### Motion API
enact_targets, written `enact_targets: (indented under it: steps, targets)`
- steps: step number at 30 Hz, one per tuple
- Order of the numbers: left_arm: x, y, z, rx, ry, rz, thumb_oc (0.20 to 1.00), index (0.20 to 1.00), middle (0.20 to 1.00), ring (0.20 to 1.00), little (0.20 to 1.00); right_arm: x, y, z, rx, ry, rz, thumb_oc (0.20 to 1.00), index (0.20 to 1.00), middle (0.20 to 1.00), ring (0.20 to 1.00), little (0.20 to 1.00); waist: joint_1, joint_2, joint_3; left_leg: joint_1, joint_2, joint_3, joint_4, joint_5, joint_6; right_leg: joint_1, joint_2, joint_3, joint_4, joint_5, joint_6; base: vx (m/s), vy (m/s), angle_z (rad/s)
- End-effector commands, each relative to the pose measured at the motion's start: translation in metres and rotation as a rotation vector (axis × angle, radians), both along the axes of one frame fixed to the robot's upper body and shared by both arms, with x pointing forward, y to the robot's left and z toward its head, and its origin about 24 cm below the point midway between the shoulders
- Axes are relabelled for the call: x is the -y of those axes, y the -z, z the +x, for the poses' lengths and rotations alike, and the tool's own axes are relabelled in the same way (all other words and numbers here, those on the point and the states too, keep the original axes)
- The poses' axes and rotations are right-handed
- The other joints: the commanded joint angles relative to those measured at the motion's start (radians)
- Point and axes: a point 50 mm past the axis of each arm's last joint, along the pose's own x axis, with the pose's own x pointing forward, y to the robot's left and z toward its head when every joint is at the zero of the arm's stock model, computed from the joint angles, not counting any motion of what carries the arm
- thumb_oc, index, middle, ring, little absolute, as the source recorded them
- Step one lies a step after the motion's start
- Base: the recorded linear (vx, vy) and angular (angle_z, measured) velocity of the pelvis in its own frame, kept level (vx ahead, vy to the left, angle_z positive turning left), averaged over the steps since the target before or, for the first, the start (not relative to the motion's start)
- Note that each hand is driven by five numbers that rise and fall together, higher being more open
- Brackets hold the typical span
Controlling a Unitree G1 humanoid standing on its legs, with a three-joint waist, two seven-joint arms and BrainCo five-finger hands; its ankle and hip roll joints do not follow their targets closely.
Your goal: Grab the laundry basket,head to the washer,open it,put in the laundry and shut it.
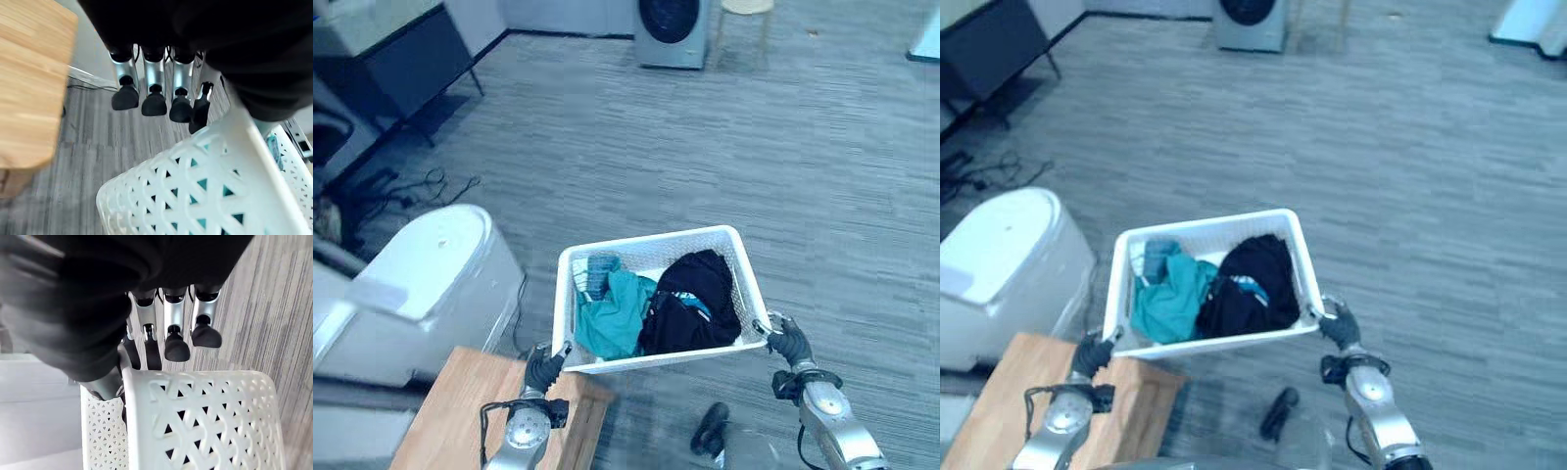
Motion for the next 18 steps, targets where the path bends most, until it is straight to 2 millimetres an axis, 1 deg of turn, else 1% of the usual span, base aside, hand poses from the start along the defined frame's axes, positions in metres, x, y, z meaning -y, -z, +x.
enact_targets:
  steps: [1,2,3,4,5,6,7,9,10,11,12,13,14,15,16,17,18]
  targets:
    - [0.024,-0.061,0.041,0.364,0.065,-0.159,0.2,0.2,0.2,0.2,0.2,-0.025,-0.055,0.033,0.291,-0.19,0.046,0.2,0.2,0.2,0.2,0.2,0.056,-0.026,0.027,-0.155,-0.056,-0.209,0.059,-0.039,-0.011,0.172,0.067,0.202,-0.276,-0.02,0.127,0.18,-0.134,-1.04]
    - [0.024,-0.061,0.041,0.364,0.065,-0.159,0.2,0.2,0.2,0.2,0.2,-0.025,-0.055,0.033,0.291,-0.19,0.046,0.2,0.2,0.2,0.2,0.2,0.056,-0.026,0.027,-0.156,-0.056,-0.209,0.06,-0.039,-0.01,0.172,0.067,0.202,-0.276,-0.02,0.127,0.26,-0.126,-1.82]
    - [0.024,-0.059,0.04,0.36,0.058,-0.161,0.2,0.2,0.2,0.2,0.2,-0.026,-0.055,0.033,0.288,-0.198,0.047,0.2,0.2,0.2,0.2,0.2,0.067,-0.033,0.029,-0.18,-0.092,-0.251,0.035,-0.064,-0.002,0.183,0.07,0.221,-0.282,-0.024,0.134,0.08,-0.019,-1.35]
    - [0.024,-0.059,0.04,0.36,0.058,-0.161,0.2,0.2,0.2,0.2,0.2,-0.026,-0.055,0.033,0.288,-0.198,0.047,0.2,0.2,0.2,0.2,0.2,0.067,-0.033,0.029,-0.18,-0.093,-0.251,0.035,-0.064,-0.002,0.184,0.069,0.221,-0.282,-0.025,0.134,0.28,-0.052,-1.43]
    - [0.025,-0.058,0.039,0.357,0.055,-0.155,0.2,0.2,0.2,0.2,0.2,-0.027,-0.051,0.032,0.274,-0.204,0.046,0.2,0.2,0.2,0.2,0.2,0.096,-0.052,0.036,-0.252,-0.164,-0.308,-0.088,-0.031,0.017,0.2,0.074,0.264,-0.295,-0.016,0.146,0.36,-0.043,-0.92]
    - [0.024,-0.057,0.038,0.349,0.055,-0.151,0.2,0.2,0.2,0.2,0.2,-0.026,-0.05,0.033,0.268,-0.197,0.043,0.2,0.2,0.2,0.2,0.2,0.112,-0.046,0.04,-0.282,-0.191,-0.342,-0.178,0.028,0.013,0.224,0.103,0.296,-0.301,-0.022,0.149,0.46,-0.059,-0.88]
    - [0.023,-0.057,0.038,0.347,0.052,-0.147,0.2,0.2,0.2,0.2,0.2,-0.026,-0.049,0.033,0.268,-0.191,0.044,0.2,0.2,0.2,0.2,0.2,0.123,-0.043,0.044,-0.3,-0.205,-0.353,-0.228,0.07,0.009,0.241,0.119,0.313,-0.308,-0.028,0.151,0.38,-0.034,-0.89]
    - [0.022,-0.058,0.038,0.349,0.051,-0.141,0.2,0.2,0.2,0.2,0.2,-0.025,-0.049,0.034,0.272,-0.174,0.052,0.2,0.2,0.2,0.2,0.2,0.136,-0.036,0.049,-0.353,-0.207,-0.349,-0.299,0.115,0.001,0.268,0.151,0.337,-0.309,-0.052,0.149,0.27,-0.013,-0.46]
    - [0.022,-0.058,0.038,0.349,0.051,-0.14,0.2,0.2,0.2,0.2,0.2,-0.025,-0.049,0.034,0.271,-0.174,0.053,0.2,0.2,0.2,0.2,0.2,0.139,-0.039,0.051,-0.346,-0.208,-0.346,-0.303,0.114,0.0,0.271,0.148,0.34,-0.308,-0.055,0.149,0.2,0.007,-0.46]
    - [0.022,-0.058,0.038,0.35,0.051,-0.138,0.2,0.2,0.2,0.2,0.2,-0.025,-0.049,0.035,0.273,-0.169,0.057,0.2,0.2,0.2,0.2,0.2,0.145,-0.037,0.049,-0.361,-0.206,-0.344,-0.328,0.128,0.0,0.276,0.158,0.349,-0.307,-0.06,0.147,0.39,0.041,-0.5]
    - [0.019,-0.06,0.038,0.356,0.043,-0.137,0.2,0.2,0.2,0.2,0.2,-0.026,-0.049,0.036,0.277,-0.163,0.066,0.2,0.2,0.2,0.2,0.2,0.168,-0.042,0.051,-0.385,-0.204,-0.34,-0.343,0.146,0.0,0.314,0.175,0.373,-0.297,-0.092,0.143,0.5,0.063,-0.59]
    - [0.018,-0.058,0.035,0.348,0.041,-0.134,0.2,0.2,0.2,0.2,0.2,-0.028,-0.048,0.035,0.269,-0.17,0.064,0.2,0.2,0.2,0.2,0.2,0.174,-0.04,0.039,-0.362,-0.2,-0.337,-0.365,0.152,0.014,0.326,0.187,0.387,-0.292,-0.106,0.143,0.56,0.1,-0.39]
    - [0.017,-0.058,0.034,0.343,0.047,-0.126,0.2,0.2,0.2,0.2,0.2,-0.03,-0.046,0.034,0.267,-0.179,0.072,0.2,0.2,0.2,0.2,0.2,0.176,-0.044,0.027,-0.343,-0.198,-0.333,-0.369,0.168,0.023,0.339,0.191,0.391,-0.283,-0.116,0.143,0.26,0.063,-0.39]
    - [0.017,-0.058,0.034,0.343,0.047,-0.126,0.2,0.2,0.2,0.2,0.2,-0.03,-0.047,0.034,0.267,-0.178,0.071,0.2,0.2,0.2,0.2,0.2,0.176,-0.043,0.025,-0.346,-0.196,-0.332,-0.369,0.17,0.023,0.336,0.192,0.392,-0.283,-0.114,0.142,0.44,0.117,-0.48]
    - [0.013,-0.057,0.033,0.338,0.046,-0.11,0.2,0.2,0.2,0.2,0.2,-0.037,-0.046,0.035,0.272,-0.191,0.09,0.2,0.2,0.2,0.2,0.2,0.19,-0.069,0.015,-0.338,-0.204,-0.323,-0.327,0.151,0.043,0.347,0.176,0.401,-0.225,-0.135,0.157,0.39,0.114,-0.43]
    - [0.012,-0.058,0.034,0.337,0.047,-0.101,0.2,0.2,0.2,0.2,0.2,-0.04,-0.046,0.035,0.274,-0.2,0.099,0.2,0.2,0.2,0.2,0.2,0.198,-0.081,0.007,-0.333,-0.203,-0.312,-0.315,0.137,0.052,0.336,0.169,0.404,-0.188,-0.134,0.171,0.52,0.154,-0.3]
    - [0.01,-0.059,0.034,0.337,0.056,-0.089,0.2,0.2,0.2,0.2,0.2,-0.043,-0.047,0.036,0.28,-0.208,0.104,0.2,0.2,0.2,0.2,0.2,0.202,-0.098,0.006,-0.318,-0.21,-0.3,-0.3,0.114,0.065,0.323,0.154,0.4,-0.118,-0.116,0.198,0.36,0.139,-0.17]
